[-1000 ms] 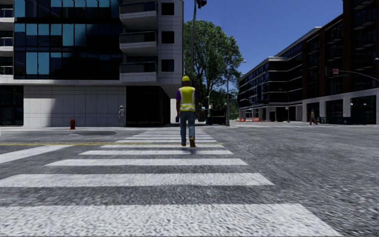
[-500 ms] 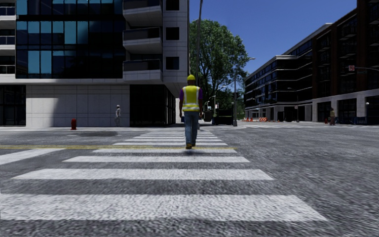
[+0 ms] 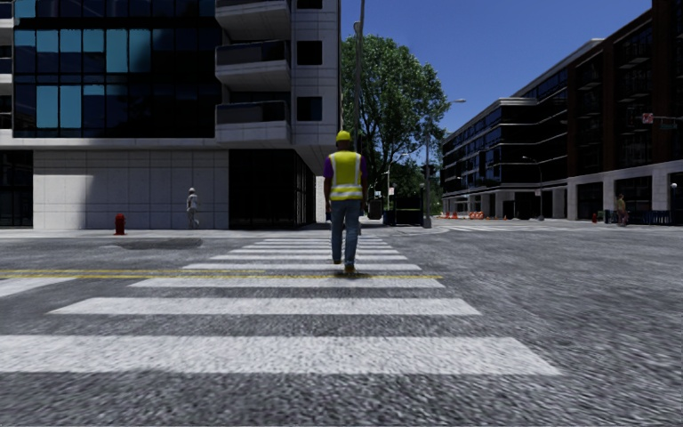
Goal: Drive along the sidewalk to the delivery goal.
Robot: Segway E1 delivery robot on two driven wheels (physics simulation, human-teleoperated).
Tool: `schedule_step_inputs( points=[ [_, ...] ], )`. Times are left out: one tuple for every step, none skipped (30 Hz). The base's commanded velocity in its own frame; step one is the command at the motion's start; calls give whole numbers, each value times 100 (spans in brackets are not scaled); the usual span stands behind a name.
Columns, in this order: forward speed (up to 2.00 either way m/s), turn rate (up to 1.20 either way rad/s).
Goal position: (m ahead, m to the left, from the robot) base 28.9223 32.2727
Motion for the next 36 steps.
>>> schedule_step_inputs(
  points=[
    [153,0],
    [153,0],
    [153,0],
    [153,0],
    [153,0],
    [153,0],
    [153,0],
    [148,0],
    [142,0],
    [142,0],
    [138,0],
    [136,0],
    [135,0],
    [134,0],
    [133,0],
    [133,0],
    [133,0],
    [133,0],
    [133,0],
    [133,0],
    [133,0],
    [133,0],
    [133,0],
    [133,0],
    [133,0],
    [133,0],
    [133,0],
    [133,0],
    [133,0],
    [133,0],
    [133,0],
    [133,0],
    [133,0],
    [133,0],
    [133,0],
    [133,0]
  ],
)
